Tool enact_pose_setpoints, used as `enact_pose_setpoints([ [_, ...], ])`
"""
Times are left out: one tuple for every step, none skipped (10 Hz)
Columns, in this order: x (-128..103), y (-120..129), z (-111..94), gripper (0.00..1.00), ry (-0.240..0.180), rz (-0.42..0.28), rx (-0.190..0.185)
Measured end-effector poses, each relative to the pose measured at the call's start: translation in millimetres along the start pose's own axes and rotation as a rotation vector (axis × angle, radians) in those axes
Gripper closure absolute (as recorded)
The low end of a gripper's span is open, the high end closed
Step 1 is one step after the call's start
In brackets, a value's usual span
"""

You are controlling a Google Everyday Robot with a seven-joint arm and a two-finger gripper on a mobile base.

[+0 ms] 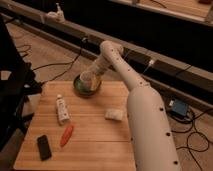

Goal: Pick up the ceramic cup

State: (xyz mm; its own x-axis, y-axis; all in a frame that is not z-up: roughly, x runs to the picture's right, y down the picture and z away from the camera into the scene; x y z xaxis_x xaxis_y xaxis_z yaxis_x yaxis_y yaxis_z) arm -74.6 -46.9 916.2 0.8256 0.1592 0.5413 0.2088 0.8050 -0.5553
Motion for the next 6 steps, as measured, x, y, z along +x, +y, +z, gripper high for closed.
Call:
enact_pose_setpoints([
  [5, 0, 7, 0.28, -0.005, 0.018, -0.012],
  [6, -1, 11, 0.36, -0.011, 0.026, -0.019],
  [5, -1, 18, 0.48, -0.02, 0.031, -0.03],
  [2, -2, 23, 0.59, -0.026, 0.028, -0.039],
  [0, -2, 26, 0.66, -0.029, 0.024, -0.045],
  [0, -3, 27, 0.76, -0.032, 0.021, -0.048],
])
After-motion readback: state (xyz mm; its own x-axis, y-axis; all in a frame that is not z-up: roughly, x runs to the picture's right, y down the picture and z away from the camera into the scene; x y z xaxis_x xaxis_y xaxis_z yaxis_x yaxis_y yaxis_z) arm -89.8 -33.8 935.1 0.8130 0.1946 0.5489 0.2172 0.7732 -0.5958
